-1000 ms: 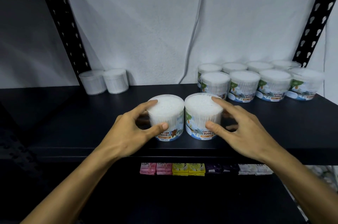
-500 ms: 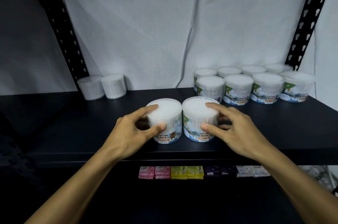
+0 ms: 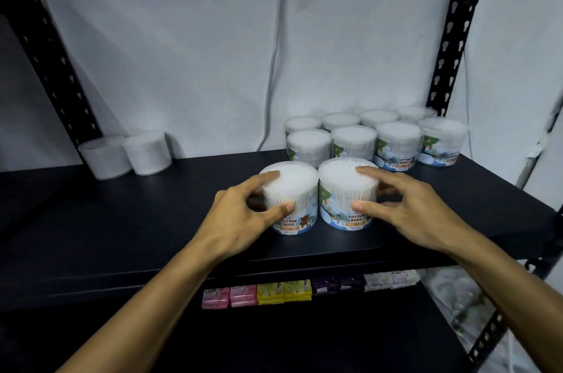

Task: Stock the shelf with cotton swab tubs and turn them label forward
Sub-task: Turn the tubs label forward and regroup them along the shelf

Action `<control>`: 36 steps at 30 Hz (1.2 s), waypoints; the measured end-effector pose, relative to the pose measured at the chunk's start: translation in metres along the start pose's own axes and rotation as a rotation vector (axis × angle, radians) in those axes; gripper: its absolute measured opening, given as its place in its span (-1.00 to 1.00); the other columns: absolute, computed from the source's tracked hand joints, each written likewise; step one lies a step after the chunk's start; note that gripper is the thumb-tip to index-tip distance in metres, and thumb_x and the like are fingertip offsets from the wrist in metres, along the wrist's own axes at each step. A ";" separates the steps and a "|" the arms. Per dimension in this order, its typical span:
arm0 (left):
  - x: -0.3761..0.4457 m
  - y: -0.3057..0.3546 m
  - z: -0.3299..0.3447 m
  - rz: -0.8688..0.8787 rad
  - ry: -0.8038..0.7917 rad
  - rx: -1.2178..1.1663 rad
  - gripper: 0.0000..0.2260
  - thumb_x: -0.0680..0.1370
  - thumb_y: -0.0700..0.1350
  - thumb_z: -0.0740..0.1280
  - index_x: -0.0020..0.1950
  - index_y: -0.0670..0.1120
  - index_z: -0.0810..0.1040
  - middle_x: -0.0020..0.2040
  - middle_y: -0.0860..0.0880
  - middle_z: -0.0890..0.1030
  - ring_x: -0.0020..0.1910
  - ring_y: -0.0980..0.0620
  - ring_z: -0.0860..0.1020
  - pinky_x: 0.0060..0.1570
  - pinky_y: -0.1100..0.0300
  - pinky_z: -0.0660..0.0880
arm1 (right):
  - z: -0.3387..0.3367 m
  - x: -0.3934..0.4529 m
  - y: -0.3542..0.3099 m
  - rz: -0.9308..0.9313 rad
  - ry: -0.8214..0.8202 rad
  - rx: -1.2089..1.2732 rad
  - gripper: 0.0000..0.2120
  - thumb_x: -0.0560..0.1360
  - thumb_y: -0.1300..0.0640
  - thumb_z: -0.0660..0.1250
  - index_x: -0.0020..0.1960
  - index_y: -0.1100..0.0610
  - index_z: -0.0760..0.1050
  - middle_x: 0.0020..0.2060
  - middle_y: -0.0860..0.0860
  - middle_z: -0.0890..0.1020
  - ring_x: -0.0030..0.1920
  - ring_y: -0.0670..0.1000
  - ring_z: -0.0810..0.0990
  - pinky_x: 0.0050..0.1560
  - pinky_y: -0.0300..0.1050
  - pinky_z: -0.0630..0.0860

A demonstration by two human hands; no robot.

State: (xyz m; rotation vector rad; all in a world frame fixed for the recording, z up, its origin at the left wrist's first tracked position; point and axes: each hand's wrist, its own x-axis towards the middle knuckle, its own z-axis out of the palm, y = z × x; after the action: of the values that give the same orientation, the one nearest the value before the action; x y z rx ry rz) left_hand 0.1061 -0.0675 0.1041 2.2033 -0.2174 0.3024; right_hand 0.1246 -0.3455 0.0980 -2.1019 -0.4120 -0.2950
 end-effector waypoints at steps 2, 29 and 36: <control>0.007 0.007 0.014 0.015 -0.012 0.000 -0.43 0.36 0.16 0.52 0.34 0.20 0.48 0.12 0.04 0.61 0.04 0.25 0.59 0.07 0.40 0.48 | -0.014 0.000 0.008 0.013 0.005 0.005 -0.37 0.24 -0.06 0.50 0.30 -0.10 0.49 0.15 -0.03 0.54 0.02 -0.21 0.59 0.01 -0.37 0.52; 0.089 0.106 0.187 0.146 -0.091 0.008 -0.38 0.43 0.21 0.44 0.45 0.12 0.38 0.19 -0.04 0.58 0.13 0.09 0.52 0.12 0.35 0.38 | -0.160 0.022 0.097 0.338 0.078 -0.281 -0.50 0.51 0.27 0.32 0.38 0.05 0.24 0.13 0.13 0.52 0.09 0.12 0.53 0.12 -0.05 0.45; 0.090 0.111 0.195 0.151 -0.053 0.023 -0.39 0.44 0.20 0.44 0.45 0.09 0.39 0.17 -0.05 0.59 0.11 0.08 0.53 0.15 0.30 0.41 | -0.162 0.029 0.095 0.396 0.083 -0.275 -0.48 0.52 0.30 0.27 0.41 0.05 0.19 0.12 0.13 0.48 0.11 0.14 0.51 0.17 0.00 0.46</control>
State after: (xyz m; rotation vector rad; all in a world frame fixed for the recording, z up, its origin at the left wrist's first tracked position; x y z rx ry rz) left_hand 0.1904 -0.2943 0.1005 2.2237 -0.4120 0.3314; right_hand 0.1816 -0.5250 0.1211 -2.3715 0.1043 -0.2122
